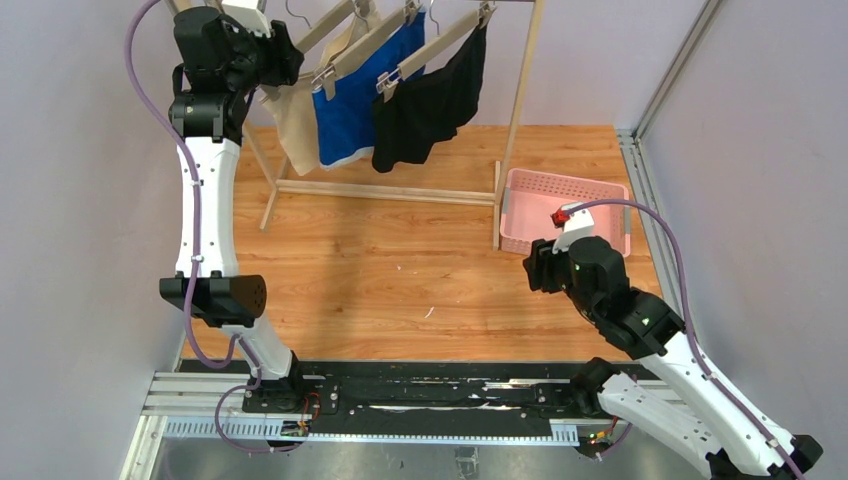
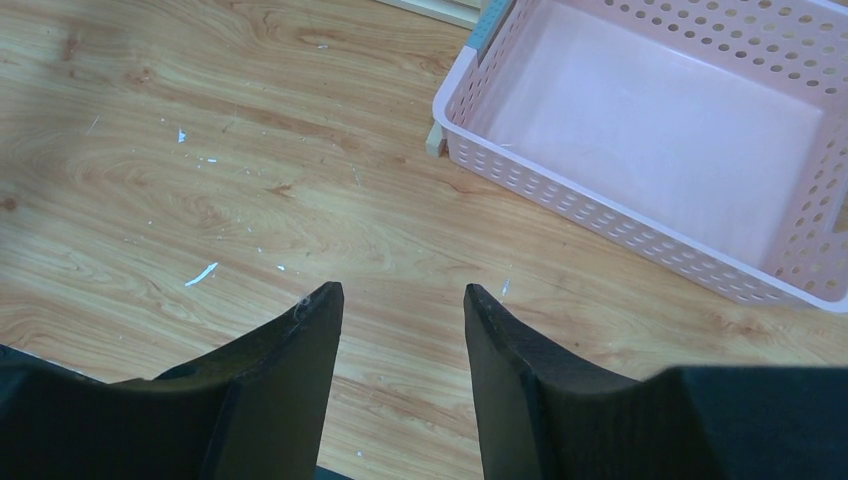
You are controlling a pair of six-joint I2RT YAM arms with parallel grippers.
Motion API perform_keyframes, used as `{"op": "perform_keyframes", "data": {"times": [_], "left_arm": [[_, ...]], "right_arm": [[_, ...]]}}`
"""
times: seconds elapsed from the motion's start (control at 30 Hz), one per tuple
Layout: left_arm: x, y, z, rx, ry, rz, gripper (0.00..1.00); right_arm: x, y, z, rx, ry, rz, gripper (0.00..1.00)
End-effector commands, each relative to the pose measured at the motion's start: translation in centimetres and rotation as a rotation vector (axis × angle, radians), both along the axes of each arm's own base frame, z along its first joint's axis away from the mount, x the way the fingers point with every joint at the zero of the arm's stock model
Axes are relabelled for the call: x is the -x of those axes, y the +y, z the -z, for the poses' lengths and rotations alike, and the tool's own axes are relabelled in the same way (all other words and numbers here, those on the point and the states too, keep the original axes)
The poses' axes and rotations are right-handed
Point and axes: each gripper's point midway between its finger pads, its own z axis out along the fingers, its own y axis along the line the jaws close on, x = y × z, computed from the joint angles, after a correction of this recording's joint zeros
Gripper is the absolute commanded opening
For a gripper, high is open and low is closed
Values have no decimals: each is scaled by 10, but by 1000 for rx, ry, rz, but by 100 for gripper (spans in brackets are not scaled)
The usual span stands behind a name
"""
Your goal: Remove the underwear clipped to the hanger
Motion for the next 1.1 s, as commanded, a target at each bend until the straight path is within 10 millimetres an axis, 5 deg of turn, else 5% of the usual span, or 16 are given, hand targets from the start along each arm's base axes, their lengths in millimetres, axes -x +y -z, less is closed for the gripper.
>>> {"op": "perform_keyframes", "data": {"times": [0.0,0.4,0.7,1.07], "left_arm": [[13,-6,-24,25,-61,42,50],[23,-4,-32,14,-81,28,34],[21,-4,-23,5,-57,35,2],[12,-11,4,8,23,77,7]], "right_arm": [[3,8,4,-21,9,-28,49],[5,9,5,-24,12,-34,48],[7,10,6,-33,12,-36,47],[8,4,-1,-38,-17,-25,47]]}}
